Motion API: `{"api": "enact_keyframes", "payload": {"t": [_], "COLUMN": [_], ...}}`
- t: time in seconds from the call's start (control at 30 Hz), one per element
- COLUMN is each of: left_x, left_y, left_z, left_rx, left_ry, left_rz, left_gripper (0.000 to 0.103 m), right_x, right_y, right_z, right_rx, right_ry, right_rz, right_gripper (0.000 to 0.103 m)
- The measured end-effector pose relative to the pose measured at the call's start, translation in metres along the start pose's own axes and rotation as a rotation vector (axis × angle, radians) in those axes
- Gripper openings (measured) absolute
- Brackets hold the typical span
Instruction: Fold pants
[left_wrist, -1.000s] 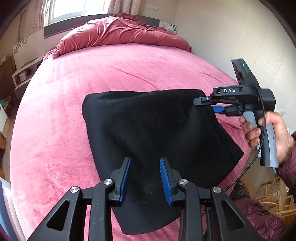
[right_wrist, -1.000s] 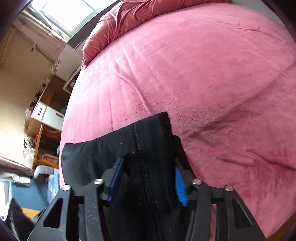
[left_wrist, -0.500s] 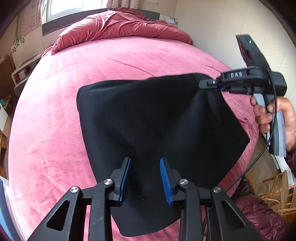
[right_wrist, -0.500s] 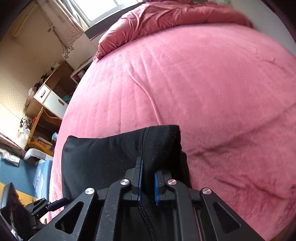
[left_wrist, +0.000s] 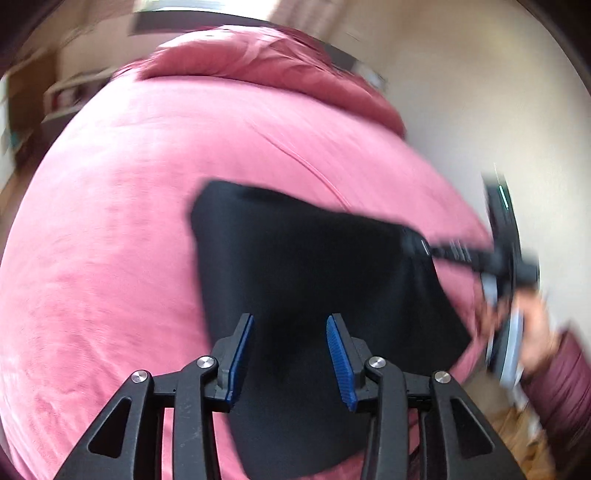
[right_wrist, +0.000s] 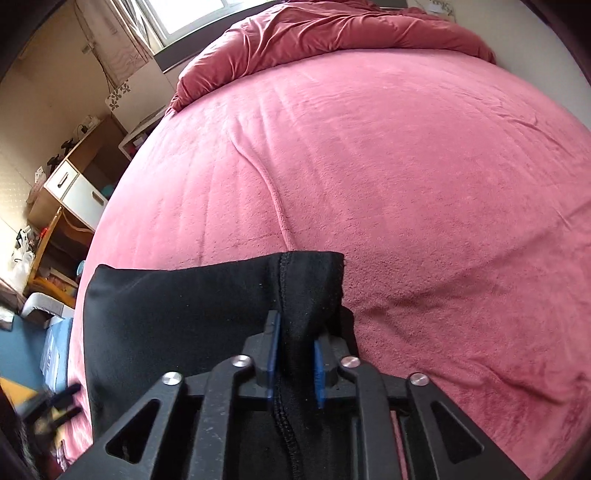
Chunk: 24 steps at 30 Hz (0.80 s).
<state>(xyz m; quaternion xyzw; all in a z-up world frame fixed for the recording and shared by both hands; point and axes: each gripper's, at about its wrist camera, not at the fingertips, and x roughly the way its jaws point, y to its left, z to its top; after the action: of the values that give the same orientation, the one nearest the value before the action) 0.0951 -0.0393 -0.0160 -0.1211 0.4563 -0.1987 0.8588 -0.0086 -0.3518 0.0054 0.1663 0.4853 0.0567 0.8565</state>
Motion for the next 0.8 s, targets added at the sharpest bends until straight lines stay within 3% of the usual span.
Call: {"api": "enact_keyframes", "payload": {"t": [0.07, 0.23, 0.33, 0.37, 0.5, 0.67, 0.73, 0.8], "left_x": [-0.001, 0.024, 0.046, 0.051, 0.072, 0.097, 0.106, 0.110], "left_y": [0.031, 0.075, 0.092, 0.095, 0.104, 0.104, 0.102, 0.098], "left_z": [0.016, 0.041, 0.047, 0.049, 0.059, 0.066, 0.069, 0.068], "left_rx": [-0.108, -0.225, -0.301, -0.326, -0.411, -0.437, -0.450, -0.458], "left_ry": [-0.008, 0.072, 0.122, 0.127, 0.139, 0.187, 0.217, 0.235], "left_rz": [0.009, -0.046, -0.137, -0.161, -0.245, -0.289, -0.325, -0.319], "left_gripper": [0.053, 0.057, 0.082, 0.084, 0.084, 0.083, 0.082, 0.074], "right_x": [-0.007, -0.028, -0.043, -0.047, -0.051, -0.045, -0.042, -0.039], "right_y": [-0.002, -0.005, -0.008, -0.008, -0.010, -0.012, -0.014, -0.015], "right_z": [0.000, -0.011, -0.028, -0.034, -0.059, -0.072, -0.070, -0.070], "right_rx": [0.013, 0.038, 0.048, 0.053, 0.060, 0.057, 0.063, 0.054], "right_ry": [-0.006, -0.033, -0.027, -0.023, 0.022, 0.036, 0.036, 0.042], "right_rz": [0.001, 0.022, 0.054, 0.064, 0.096, 0.085, 0.077, 0.063], "right_gripper": [0.029, 0.029, 0.030, 0.031, 0.033, 0.033, 0.028, 0.024]}}
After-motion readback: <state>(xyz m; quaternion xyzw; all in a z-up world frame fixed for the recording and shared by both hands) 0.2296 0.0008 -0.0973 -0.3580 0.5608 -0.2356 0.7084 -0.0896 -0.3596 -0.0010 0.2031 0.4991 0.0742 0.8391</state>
